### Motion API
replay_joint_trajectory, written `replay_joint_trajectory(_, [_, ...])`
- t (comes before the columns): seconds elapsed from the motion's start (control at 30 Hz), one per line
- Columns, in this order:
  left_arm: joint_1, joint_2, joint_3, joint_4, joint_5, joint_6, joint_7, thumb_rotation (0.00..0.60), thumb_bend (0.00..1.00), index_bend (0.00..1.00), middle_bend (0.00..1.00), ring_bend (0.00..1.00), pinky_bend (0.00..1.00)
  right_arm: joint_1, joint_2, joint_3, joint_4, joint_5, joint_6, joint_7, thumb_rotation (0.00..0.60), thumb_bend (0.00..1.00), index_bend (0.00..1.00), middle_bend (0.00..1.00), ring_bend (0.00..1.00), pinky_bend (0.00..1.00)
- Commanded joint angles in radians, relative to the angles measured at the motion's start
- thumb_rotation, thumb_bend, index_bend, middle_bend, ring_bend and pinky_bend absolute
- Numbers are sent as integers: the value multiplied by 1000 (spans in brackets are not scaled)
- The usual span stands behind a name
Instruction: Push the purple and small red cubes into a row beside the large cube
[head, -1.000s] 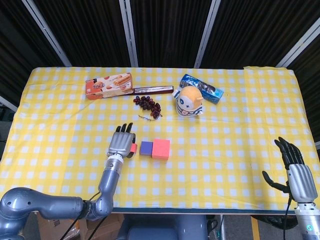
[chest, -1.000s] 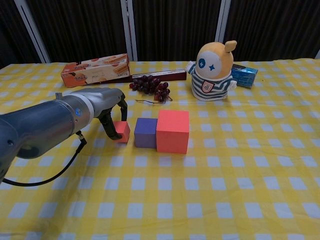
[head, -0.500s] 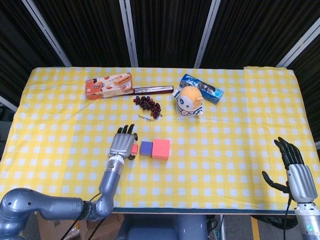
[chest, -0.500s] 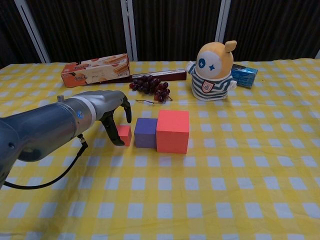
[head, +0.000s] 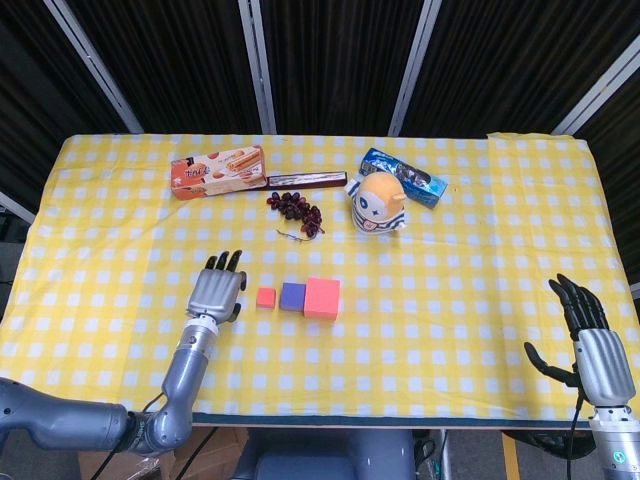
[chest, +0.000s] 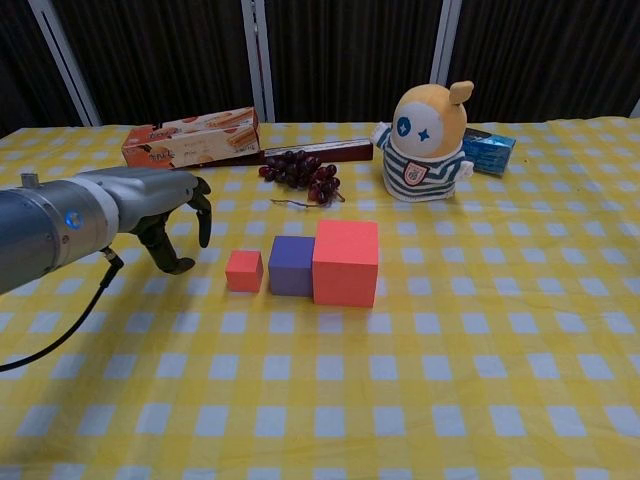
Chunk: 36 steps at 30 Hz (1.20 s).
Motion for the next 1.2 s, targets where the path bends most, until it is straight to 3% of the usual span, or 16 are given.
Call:
replay_joint_trajectory(0.03, [13, 18, 23, -16, -1, 0, 7, 600, 443, 406, 0, 0, 98, 0, -2, 1, 1, 0, 1, 0, 600, 365, 0, 0, 0, 36])
replay_joint_trajectory(0.37, [18, -23, 45, 24, 17, -30, -17, 600, 442, 365, 0, 0, 98, 0, -2, 2, 2, 1, 2, 7, 600, 365, 0, 0, 0, 36])
replay_joint_trajectory(1.2, [-15, -109, 5, 84, 23, -34, -13, 600, 443, 359, 0, 0, 98, 0, 0, 1, 2, -7, 7, 16, 600, 365, 0, 0, 0, 36])
